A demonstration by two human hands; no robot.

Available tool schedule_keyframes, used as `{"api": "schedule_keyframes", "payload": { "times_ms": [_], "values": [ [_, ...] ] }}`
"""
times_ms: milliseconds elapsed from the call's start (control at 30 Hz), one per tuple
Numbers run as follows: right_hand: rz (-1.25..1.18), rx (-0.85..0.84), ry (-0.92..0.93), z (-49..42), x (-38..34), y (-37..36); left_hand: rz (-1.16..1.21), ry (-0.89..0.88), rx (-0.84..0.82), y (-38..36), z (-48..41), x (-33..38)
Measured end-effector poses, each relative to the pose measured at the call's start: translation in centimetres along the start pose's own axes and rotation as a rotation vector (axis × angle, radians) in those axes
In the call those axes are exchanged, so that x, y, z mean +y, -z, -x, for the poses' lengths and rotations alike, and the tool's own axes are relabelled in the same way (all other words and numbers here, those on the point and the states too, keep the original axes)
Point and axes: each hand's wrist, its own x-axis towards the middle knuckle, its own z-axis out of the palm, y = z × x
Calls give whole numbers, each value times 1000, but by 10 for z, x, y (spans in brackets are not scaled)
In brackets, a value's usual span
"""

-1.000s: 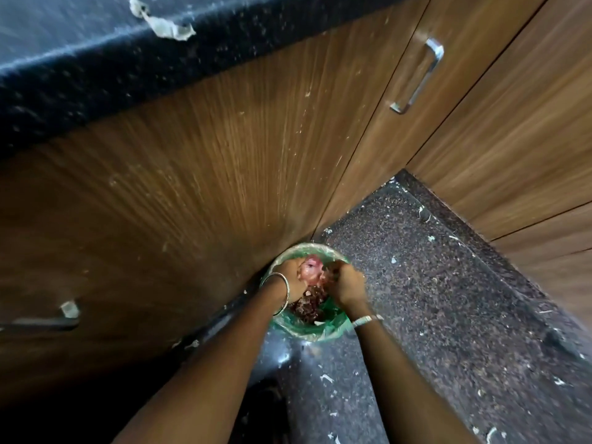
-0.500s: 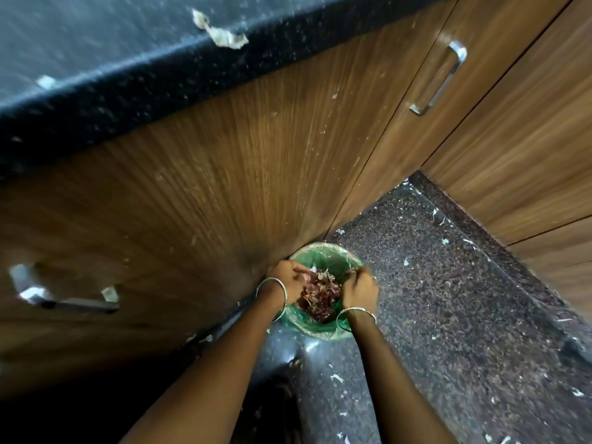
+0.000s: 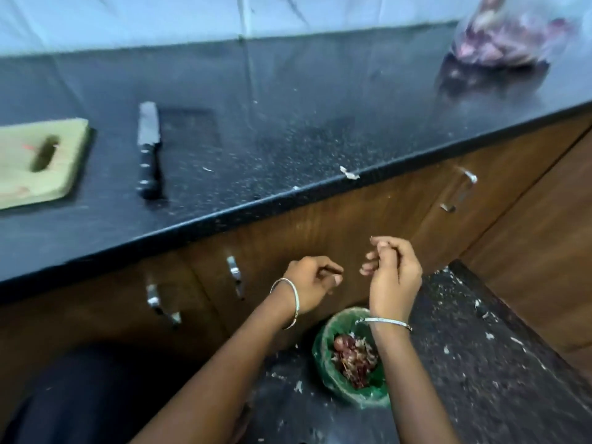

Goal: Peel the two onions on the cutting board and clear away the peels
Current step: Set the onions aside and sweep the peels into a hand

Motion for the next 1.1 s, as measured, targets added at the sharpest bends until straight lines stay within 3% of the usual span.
{"api": "schedule_keyframes", "payload": {
  "times_ms": [167,433,600,700,867,1100],
  "values": [
    [-161,-185,198,22,-84,-48,0,-148,198,74,63,43],
    [-165,-462,479,67,-183,-121,128,-137,399,172,165,76],
    [32,-762,482,86,-217,-176,38,-95,782,253,204,65],
    [182,-934,483,96,-226,-214,-116,42,1009,300,222,37],
    [414,-1142,557,112,-228,-273,-352,380,921,344,248,13],
    [791,-1319,710,128,-234,-336,-407,439,784,365,252,7]
  ]
}}
